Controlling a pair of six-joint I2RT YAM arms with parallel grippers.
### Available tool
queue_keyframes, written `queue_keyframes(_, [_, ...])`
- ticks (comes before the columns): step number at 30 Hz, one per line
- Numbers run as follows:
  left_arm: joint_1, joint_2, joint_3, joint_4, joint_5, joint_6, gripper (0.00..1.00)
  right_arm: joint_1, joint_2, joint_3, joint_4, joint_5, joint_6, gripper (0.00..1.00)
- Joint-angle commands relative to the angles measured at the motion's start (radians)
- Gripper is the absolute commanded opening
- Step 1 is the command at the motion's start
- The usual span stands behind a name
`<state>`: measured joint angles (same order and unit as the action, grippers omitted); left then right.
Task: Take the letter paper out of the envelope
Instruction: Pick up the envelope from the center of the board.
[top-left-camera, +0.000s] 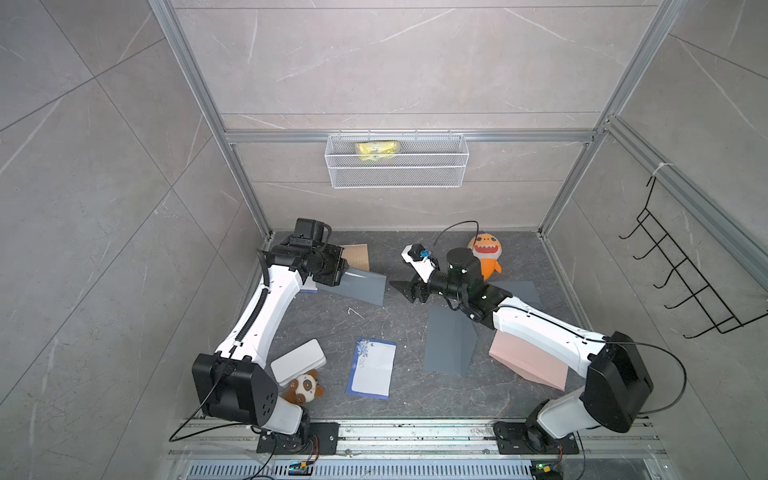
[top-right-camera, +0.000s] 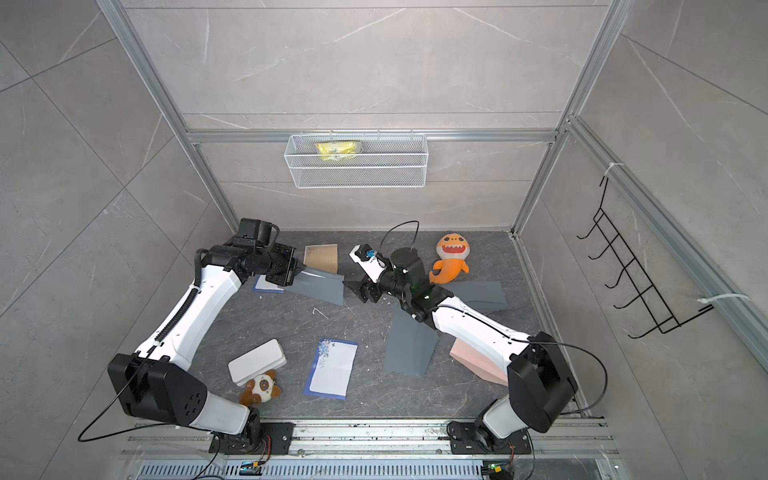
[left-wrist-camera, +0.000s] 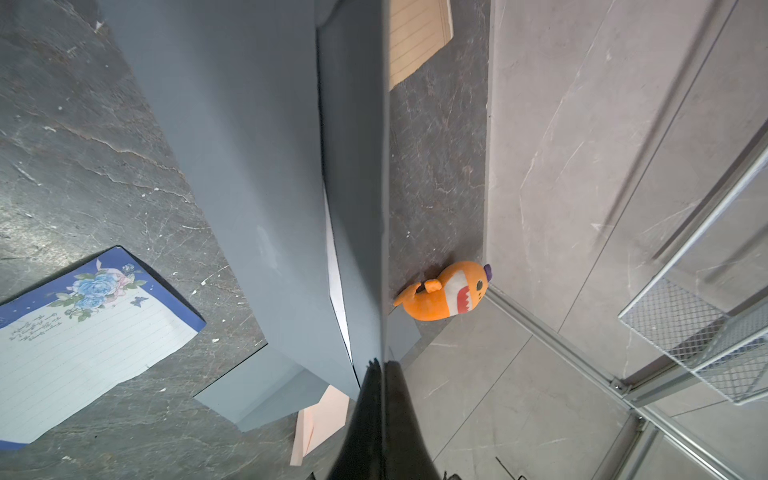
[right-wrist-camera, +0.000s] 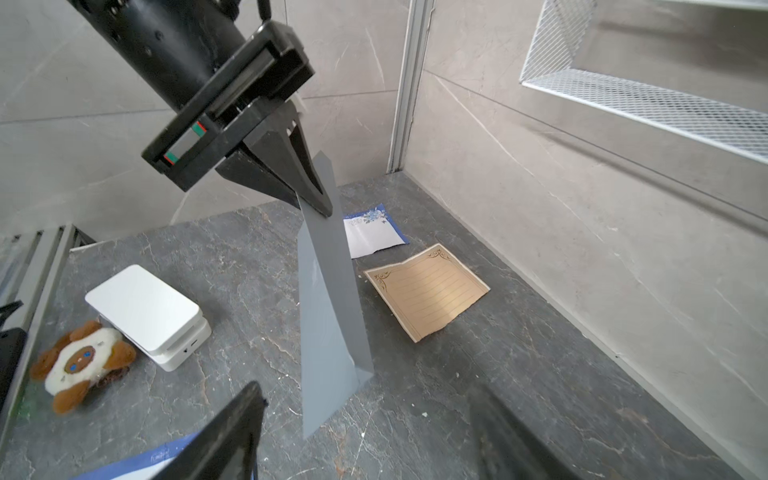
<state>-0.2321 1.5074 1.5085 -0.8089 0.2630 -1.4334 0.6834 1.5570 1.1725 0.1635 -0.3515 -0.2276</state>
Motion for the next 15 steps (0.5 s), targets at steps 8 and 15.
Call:
queue_keyframes(8, [-0.060,0.062,0.126,-0.061,0.023,0.093,0.00,0.042,0.119,0.142,-0.216,0.045,-0.095,0.78])
queue_keyframes(15, [-0.100,0.083,0.162,-0.073,0.020,0.104,0.00,0.042,0.168,0.189,-0.248,0.083,-0.066,0.76])
